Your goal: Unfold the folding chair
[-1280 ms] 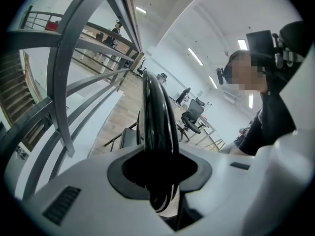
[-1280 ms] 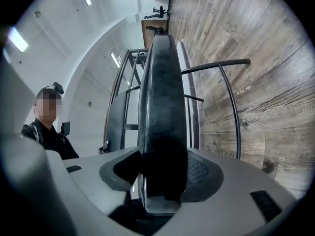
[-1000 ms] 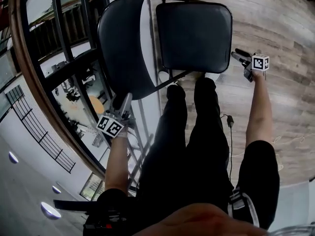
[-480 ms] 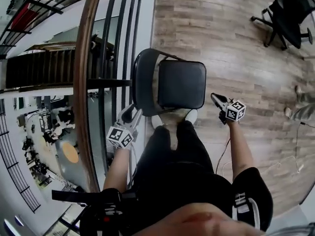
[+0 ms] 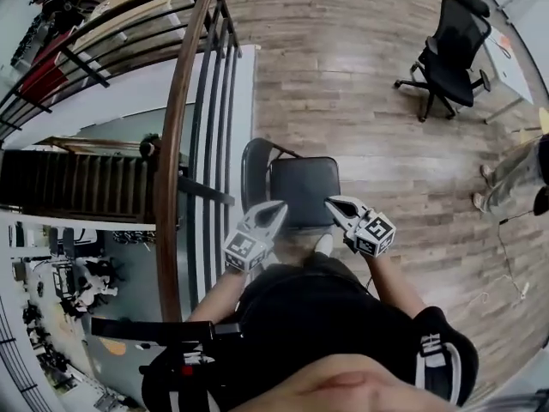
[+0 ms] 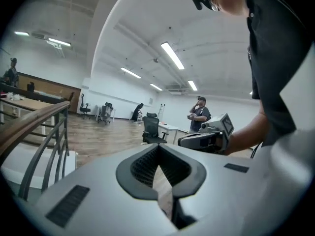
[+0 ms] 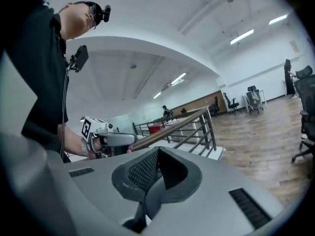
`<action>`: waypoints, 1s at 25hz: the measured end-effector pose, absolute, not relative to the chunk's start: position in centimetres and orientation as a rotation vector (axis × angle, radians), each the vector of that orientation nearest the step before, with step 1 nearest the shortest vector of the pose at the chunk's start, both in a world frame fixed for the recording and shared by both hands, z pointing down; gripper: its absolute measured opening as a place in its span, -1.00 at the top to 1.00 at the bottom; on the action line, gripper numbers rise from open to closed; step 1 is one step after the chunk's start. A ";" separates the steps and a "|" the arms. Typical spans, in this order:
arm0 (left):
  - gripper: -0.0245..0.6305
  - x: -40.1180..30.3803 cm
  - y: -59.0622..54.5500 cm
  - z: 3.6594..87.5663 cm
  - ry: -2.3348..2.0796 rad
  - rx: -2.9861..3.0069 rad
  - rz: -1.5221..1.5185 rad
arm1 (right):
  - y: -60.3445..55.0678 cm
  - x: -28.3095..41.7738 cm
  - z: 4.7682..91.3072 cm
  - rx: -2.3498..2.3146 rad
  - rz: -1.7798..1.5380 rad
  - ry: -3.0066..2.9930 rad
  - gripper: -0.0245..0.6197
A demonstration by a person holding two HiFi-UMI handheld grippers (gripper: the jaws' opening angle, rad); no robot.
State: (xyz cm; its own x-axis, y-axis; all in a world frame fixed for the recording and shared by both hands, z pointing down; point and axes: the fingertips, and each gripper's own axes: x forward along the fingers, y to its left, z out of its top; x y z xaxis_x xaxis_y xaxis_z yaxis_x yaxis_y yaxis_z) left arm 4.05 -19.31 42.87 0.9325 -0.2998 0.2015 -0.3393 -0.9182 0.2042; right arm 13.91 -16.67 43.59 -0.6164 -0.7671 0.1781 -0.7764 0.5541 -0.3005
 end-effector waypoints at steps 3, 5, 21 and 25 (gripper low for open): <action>0.92 5.2 -18.9 38.9 -0.419 2.904 0.165 | -17.0 12.4 38.5 1.388 0.442 -2.815 0.90; 0.92 6.2 -18.9 36.6 -0.410 2.908 0.152 | -17.4 12.5 35.6 1.388 0.395 -2.855 0.90; 0.92 7.4 -20.3 33.4 -0.379 2.986 0.033 | -18.8 10.5 32.1 1.292 0.174 -2.881 0.90; 0.92 6.9 -20.1 32.9 -0.385 2.991 0.040 | -18.9 9.7 32.1 1.268 0.179 -2.892 0.90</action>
